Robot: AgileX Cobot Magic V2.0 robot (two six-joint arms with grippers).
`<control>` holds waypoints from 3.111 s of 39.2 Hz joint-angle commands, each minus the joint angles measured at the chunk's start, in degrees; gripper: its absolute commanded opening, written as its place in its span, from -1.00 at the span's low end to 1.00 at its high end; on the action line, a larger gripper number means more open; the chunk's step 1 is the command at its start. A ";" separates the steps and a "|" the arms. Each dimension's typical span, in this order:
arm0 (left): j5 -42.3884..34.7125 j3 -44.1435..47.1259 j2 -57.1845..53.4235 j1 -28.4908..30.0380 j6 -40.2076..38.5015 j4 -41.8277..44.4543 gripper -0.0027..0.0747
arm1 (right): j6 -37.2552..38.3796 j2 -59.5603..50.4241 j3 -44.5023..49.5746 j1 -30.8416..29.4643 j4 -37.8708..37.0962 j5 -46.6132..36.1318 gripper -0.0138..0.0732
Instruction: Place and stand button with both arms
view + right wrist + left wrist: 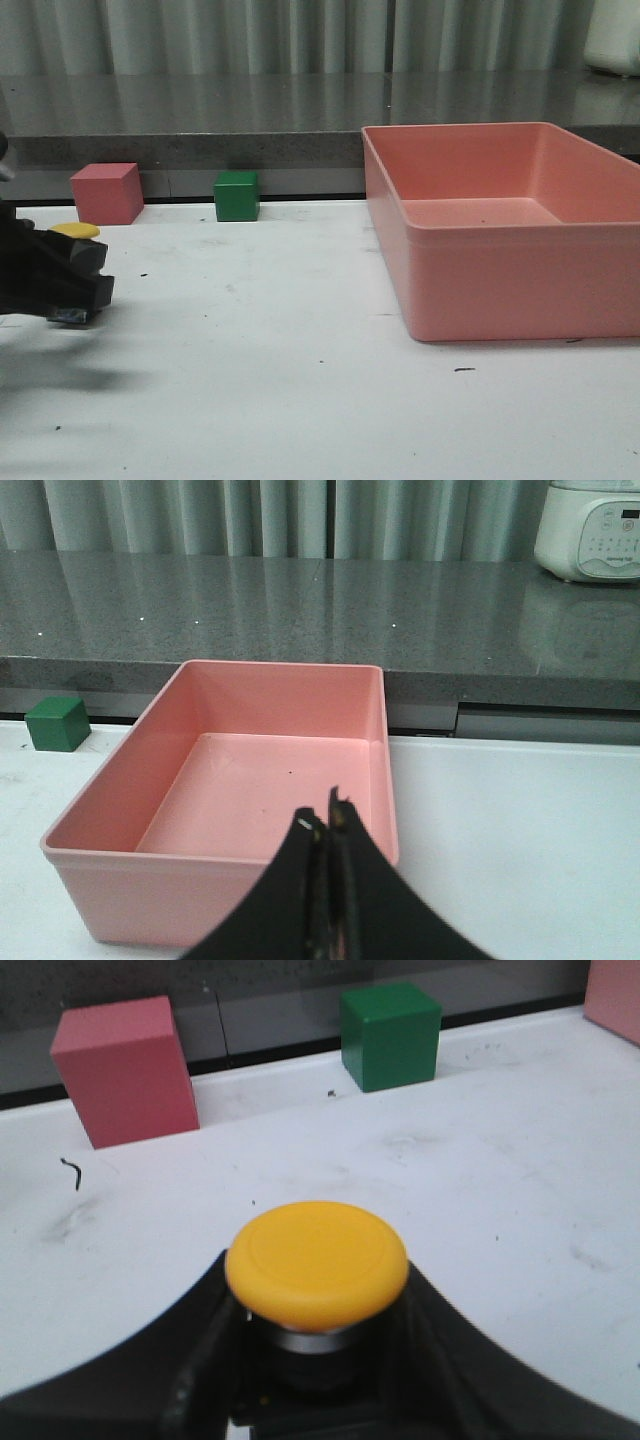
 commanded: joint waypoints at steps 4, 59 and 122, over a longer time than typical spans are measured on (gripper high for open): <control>-13.26 -0.99 -1.63 -0.49 -0.23 0.00 -0.63 | -0.49 0.63 -1.58 -0.09 -0.68 -4.97 -0.84; -2.18 -1.10 -20.92 -0.57 -0.33 -4.30 0.24 | -0.49 0.63 -1.58 -0.09 -0.68 -4.97 -0.84; 78.38 -4.73 -99.88 -0.46 0.04 -4.07 -0.98 | -0.49 0.63 -1.58 -0.09 -0.68 -4.97 -0.84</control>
